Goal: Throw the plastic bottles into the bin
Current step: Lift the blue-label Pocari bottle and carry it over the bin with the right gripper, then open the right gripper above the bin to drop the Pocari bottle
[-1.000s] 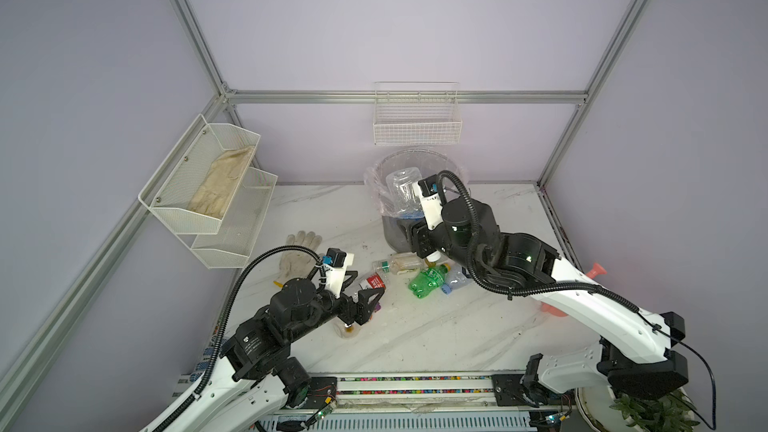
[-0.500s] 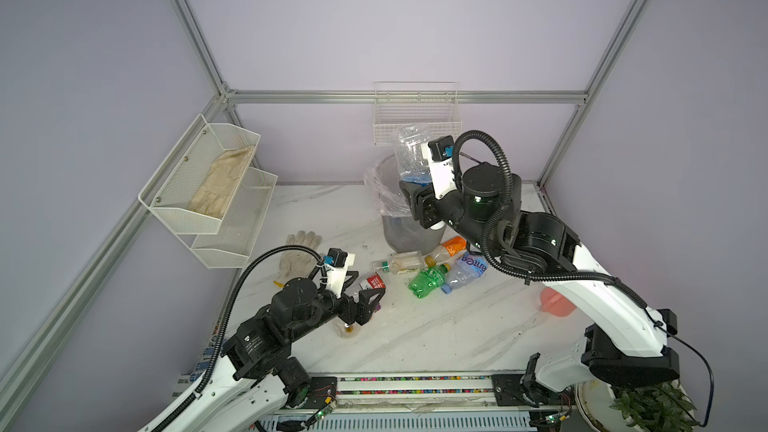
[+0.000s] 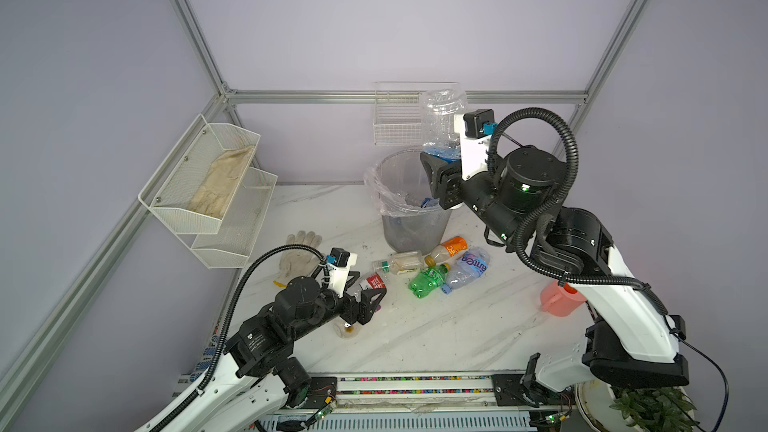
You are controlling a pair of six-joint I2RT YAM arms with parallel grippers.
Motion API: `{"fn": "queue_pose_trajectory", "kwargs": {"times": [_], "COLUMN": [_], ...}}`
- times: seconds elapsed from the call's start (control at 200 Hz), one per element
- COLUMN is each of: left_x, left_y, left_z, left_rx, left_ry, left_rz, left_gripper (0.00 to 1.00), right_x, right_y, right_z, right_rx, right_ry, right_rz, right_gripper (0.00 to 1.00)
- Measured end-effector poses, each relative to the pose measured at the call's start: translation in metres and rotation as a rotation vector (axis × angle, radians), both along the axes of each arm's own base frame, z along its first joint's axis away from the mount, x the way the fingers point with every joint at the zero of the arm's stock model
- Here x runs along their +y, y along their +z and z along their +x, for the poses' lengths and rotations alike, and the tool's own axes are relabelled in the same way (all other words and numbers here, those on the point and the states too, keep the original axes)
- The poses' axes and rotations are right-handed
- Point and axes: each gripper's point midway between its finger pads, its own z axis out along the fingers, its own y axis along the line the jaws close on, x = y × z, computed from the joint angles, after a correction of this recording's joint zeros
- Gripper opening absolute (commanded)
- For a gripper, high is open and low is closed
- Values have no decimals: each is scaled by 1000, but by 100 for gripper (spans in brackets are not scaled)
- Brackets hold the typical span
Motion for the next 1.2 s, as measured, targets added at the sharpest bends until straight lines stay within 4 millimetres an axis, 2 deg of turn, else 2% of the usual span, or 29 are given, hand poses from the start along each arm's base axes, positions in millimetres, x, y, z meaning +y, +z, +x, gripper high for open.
{"fn": "queue_pose_trajectory", "kwargs": {"times": [0.255, 0.395, 0.47, 0.515, 0.555, 0.575, 0.62, 0.64, 0.725, 0.81, 0.87, 0.94, 1.03, 1.16, 1.2], "left_x": [0, -1, -1, -1, -1, -1, 0, 0, 0, 1, 2, 3, 3, 0, -1], "left_y": [0, -1, -1, -1, -1, 0, 0, 0, 2, 5, 6, 7, 7, 2, 0], "left_z": [0, 0, 0, 0, 0, 0, 0, 0, -2, -3, -4, -4, -3, -1, 0], "left_rx": [1, 1, 2, 2, 1, 1, -1, -2, -8, -14, -18, -22, -22, -8, -2], "left_ry": [1, 0, -1, -1, -1, -1, -1, -2, -4, -5, -3, 0, 1, 1, 1], "left_rz": [1, 2, 2, 2, 2, 1, 0, -1, -7, -13, -17, -19, -18, -4, 2], "left_gripper": [91, 91, 91, 91, 91, 91, 91, 91, 91, 91, 91, 91, 91, 91, 91], "right_x": [-8, -2, 2, 3, 0, -2, -5, -6, -8, -3, 1, 1, -12, -41, -47], "right_y": [9, 2, -9, -20, -30, -37, -55, -64, -102, -127, -132, -125, -99, -50, -42], "right_z": [7, 27, 52, 75, 97, 109, 133, 144, 182, 202, 202, 192, 167, 130, 122], "right_rx": [-39, -40, -23, 2, 24, 38, 76, 95, 186, 253, 273, 271, 244, 164, 148], "right_ry": [-70, -130, -157, -175, -199, -211, -238, -245, -271, -274, -260, -237, -217, -205, -204], "right_rz": [-2, -32, -55, -62, -70, -77, -96, -110, -156, -186, -191, -177, -139, -51, -32], "right_gripper": [47, 49, 49, 49, 54, 61, 91, 97, 97, 97, 98, 97, 97, 97, 98]}}
